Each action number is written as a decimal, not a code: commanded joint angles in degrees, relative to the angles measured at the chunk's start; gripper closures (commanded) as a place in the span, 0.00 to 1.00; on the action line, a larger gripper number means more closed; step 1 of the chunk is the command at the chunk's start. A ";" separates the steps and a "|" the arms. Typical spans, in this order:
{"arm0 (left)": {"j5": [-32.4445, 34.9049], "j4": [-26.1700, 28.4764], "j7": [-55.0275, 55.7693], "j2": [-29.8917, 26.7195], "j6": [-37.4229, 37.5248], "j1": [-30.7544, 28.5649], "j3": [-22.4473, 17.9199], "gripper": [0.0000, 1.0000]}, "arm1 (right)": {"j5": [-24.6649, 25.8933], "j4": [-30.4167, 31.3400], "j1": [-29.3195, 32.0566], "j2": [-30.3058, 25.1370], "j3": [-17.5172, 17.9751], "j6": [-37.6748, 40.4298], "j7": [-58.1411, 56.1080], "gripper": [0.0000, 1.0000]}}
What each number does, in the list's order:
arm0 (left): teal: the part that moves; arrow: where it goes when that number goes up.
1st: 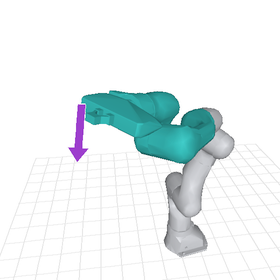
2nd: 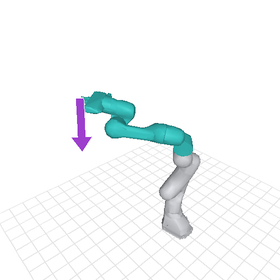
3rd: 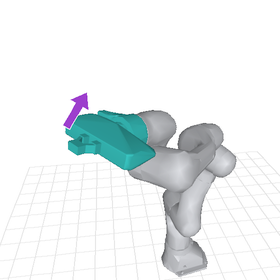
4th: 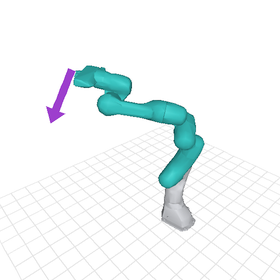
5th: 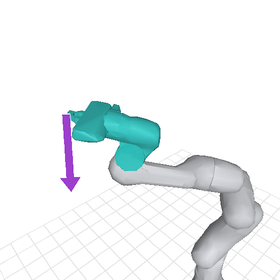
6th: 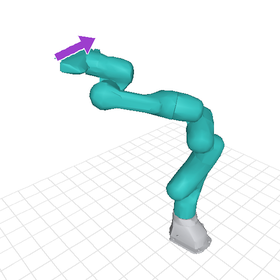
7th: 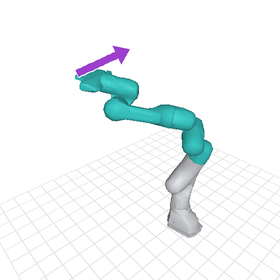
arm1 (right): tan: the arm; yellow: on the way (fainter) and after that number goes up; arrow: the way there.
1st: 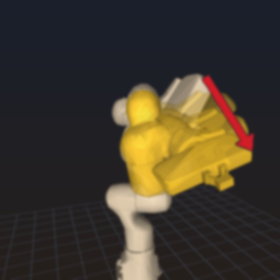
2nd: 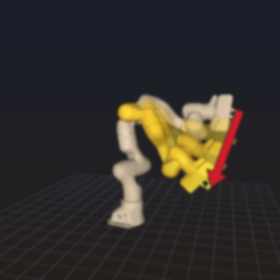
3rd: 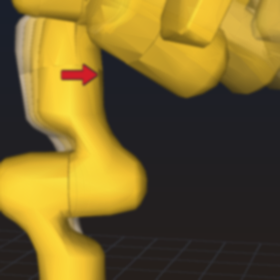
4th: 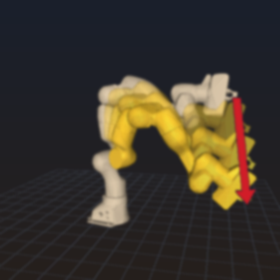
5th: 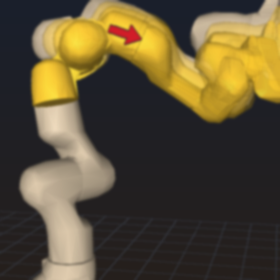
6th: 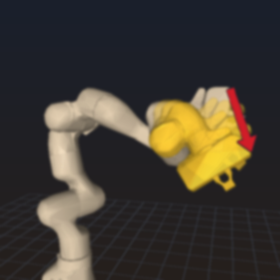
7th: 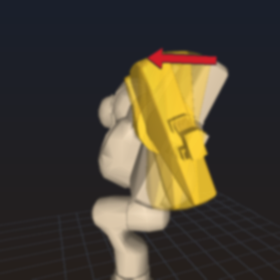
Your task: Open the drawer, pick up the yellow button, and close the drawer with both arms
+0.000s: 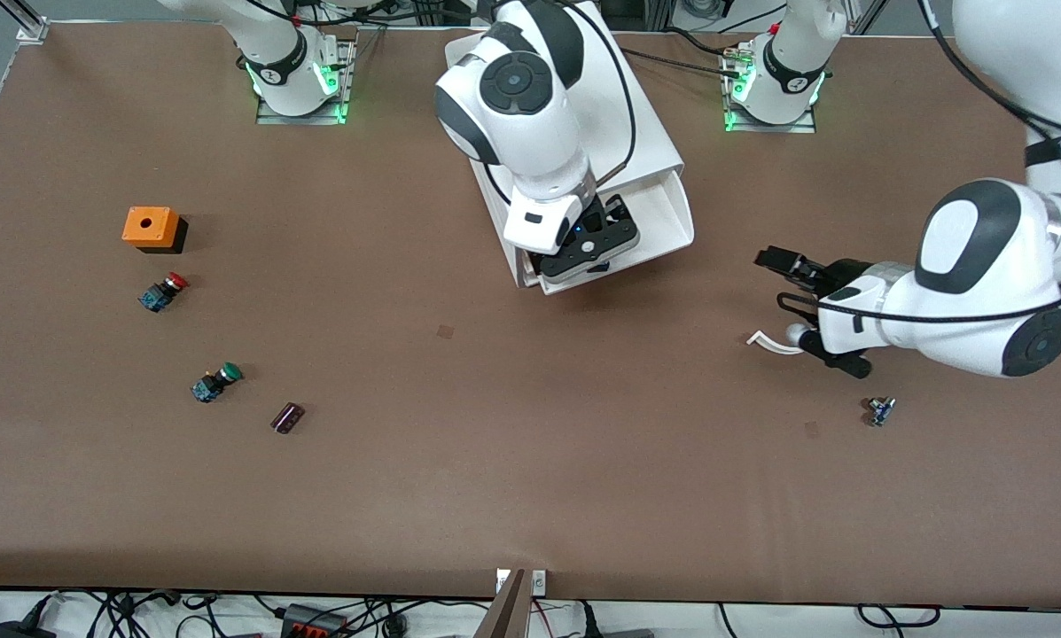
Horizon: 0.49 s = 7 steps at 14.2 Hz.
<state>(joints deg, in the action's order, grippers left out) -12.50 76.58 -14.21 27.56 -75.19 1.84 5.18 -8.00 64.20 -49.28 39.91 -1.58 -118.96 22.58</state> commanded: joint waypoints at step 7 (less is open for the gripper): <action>11.53 18.37 4.79 -22.51 -21.80 -0.68 -6.14 0.00 | 0.44 -2.41 -2.05 2.62 -0.71 1.62 2.73 0.01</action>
<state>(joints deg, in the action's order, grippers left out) -2.01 80.14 -12.08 14.79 -87.41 1.55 -0.27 -7.96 63.67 -50.63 41.43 -1.67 -118.65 24.09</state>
